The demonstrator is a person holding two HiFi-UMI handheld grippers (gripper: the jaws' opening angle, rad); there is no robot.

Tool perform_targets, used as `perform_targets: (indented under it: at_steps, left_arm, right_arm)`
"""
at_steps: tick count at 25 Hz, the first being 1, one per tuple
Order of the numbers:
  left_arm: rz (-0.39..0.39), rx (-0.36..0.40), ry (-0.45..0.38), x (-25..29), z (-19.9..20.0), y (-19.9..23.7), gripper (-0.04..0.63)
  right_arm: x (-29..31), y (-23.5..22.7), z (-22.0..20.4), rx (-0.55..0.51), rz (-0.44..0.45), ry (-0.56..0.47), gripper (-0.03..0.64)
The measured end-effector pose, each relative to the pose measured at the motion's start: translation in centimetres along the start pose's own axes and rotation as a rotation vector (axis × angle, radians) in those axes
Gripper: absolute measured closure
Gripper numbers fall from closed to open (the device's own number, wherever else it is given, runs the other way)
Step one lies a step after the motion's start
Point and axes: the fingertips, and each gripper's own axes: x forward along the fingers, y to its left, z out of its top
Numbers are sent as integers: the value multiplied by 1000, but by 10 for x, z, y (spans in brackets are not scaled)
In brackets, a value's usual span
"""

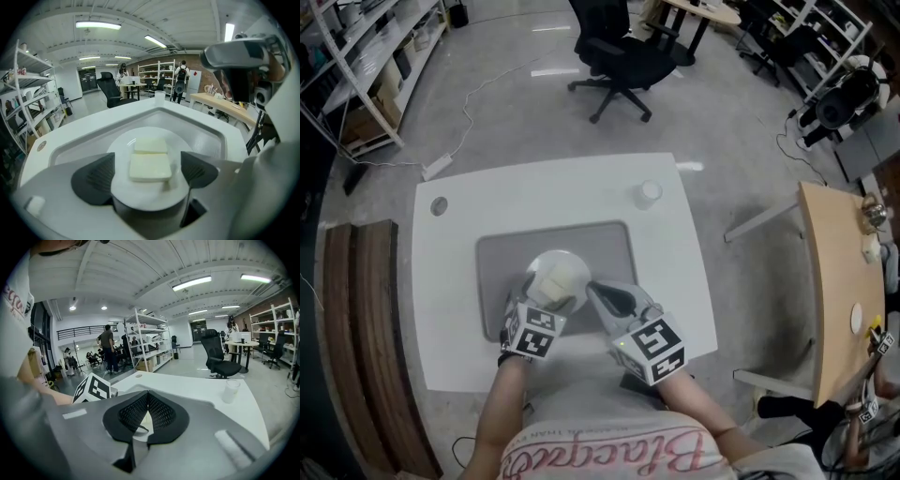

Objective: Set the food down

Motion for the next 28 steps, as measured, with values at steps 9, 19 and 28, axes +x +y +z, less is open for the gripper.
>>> perform_targets:
  at_steps: [9,19,28]
  left_arm:
    - [74,-107,-169,-53,36,12,193]
    - [202,-162,-367,-114,71,16,597]
    - [205,-141,-396,-144,72,6,597]
  right_arm:
    - [-1,5,7,-32,-4,-15,615]
    - [-15,16,21,-103,-25,-85,616]
    - [-31,31,22,-88,-53,-123,617]
